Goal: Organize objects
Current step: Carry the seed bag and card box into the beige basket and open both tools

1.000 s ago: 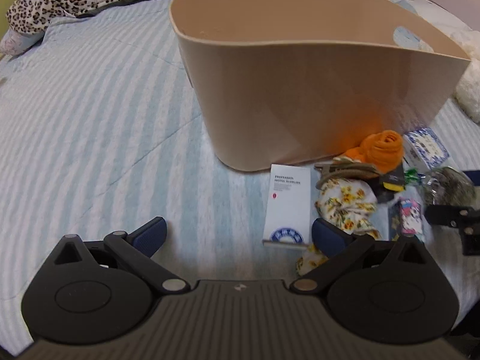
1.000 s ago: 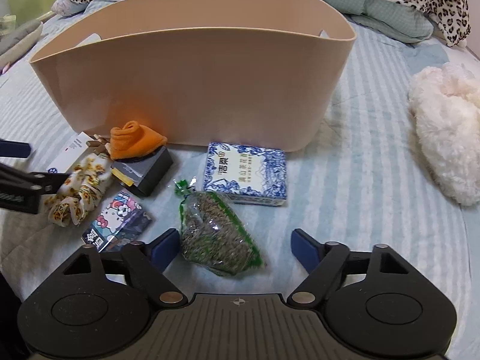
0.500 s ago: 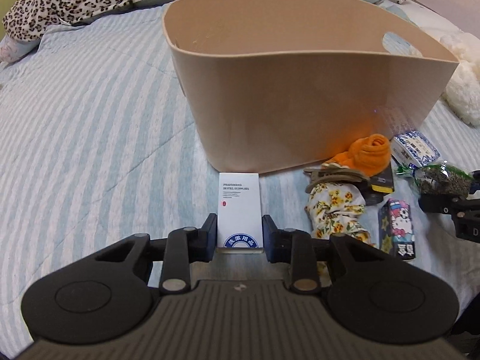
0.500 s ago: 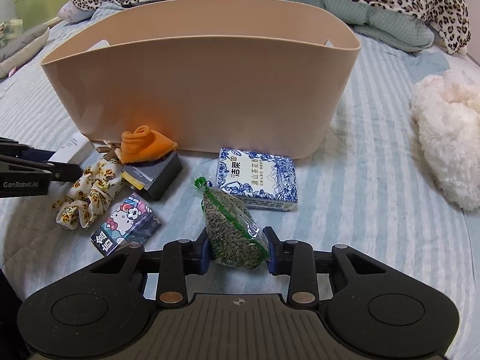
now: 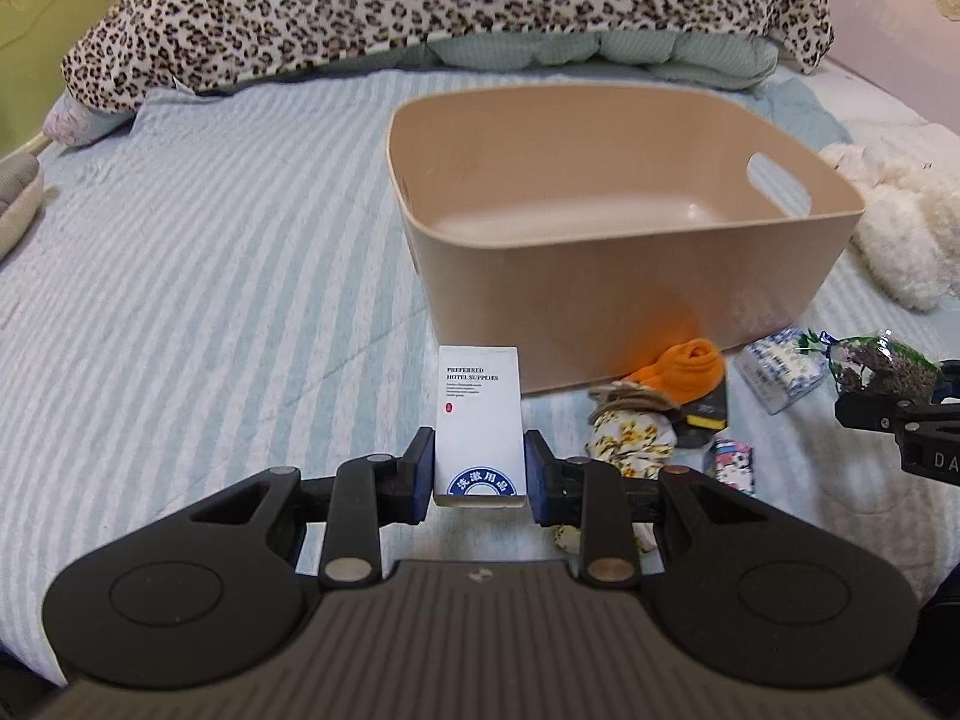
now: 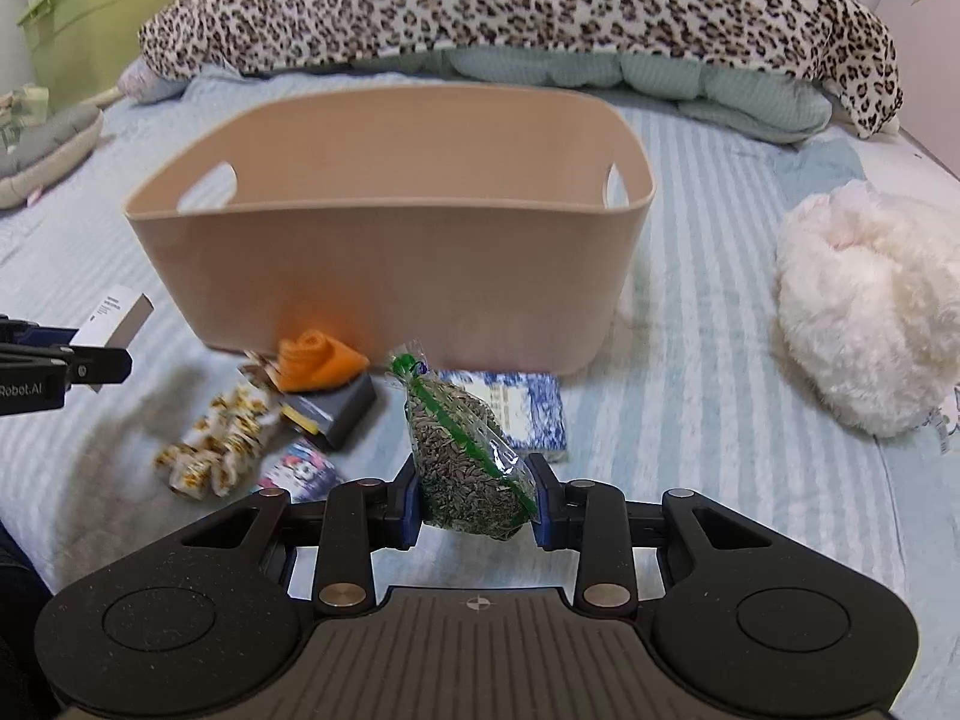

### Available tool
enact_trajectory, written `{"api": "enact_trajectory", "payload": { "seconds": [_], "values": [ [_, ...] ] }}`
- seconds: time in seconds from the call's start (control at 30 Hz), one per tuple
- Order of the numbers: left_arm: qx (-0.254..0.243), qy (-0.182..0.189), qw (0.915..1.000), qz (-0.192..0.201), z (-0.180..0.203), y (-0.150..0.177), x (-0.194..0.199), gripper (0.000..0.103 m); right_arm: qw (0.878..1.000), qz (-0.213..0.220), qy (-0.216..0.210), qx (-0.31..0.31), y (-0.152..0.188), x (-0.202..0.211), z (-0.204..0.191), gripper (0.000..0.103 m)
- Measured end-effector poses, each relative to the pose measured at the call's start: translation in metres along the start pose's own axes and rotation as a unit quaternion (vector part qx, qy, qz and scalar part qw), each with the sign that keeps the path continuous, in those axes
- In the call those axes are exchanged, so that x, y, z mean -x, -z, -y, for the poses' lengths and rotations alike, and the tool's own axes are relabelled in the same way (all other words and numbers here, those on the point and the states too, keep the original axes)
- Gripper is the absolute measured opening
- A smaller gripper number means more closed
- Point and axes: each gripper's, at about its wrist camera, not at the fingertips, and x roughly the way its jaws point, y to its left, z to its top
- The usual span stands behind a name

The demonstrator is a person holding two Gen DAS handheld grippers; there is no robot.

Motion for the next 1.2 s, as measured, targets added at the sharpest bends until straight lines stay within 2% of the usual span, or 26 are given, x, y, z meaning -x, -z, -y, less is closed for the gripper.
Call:
{"api": "enact_trajectory", "payload": {
  "seconds": [0.37, 0.67, 0.8, 0.93, 1.2],
  "values": [
    [0.012, 0.004, 0.9985, 0.053, -0.002, -0.013, 0.045, 0.032, 0.998, 0.052, -0.022, -0.015, -0.020, 0.040, 0.008, 0.032],
    [0.019, 0.010, 0.9945, 0.102, 0.001, -0.049, 0.056, 0.032, 0.995, 0.097, -0.021, -0.027, -0.053, 0.056, 0.022, 0.032],
    [0.016, 0.016, 0.9931, 0.115, 0.005, -0.070, 0.045, 0.032, 0.993, 0.117, -0.019, -0.029, -0.072, 0.055, 0.027, 0.032],
    [0.009, 0.014, 0.9936, 0.112, 0.011, -0.089, 0.021, 0.032, 0.992, 0.123, -0.015, -0.033, -0.093, 0.045, 0.031, 0.032],
    [-0.015, -0.021, 0.9976, 0.064, 0.025, -0.109, -0.050, 0.032, 0.995, 0.093, -0.003, -0.030, -0.126, -0.006, 0.026, 0.032]
  ]
}}
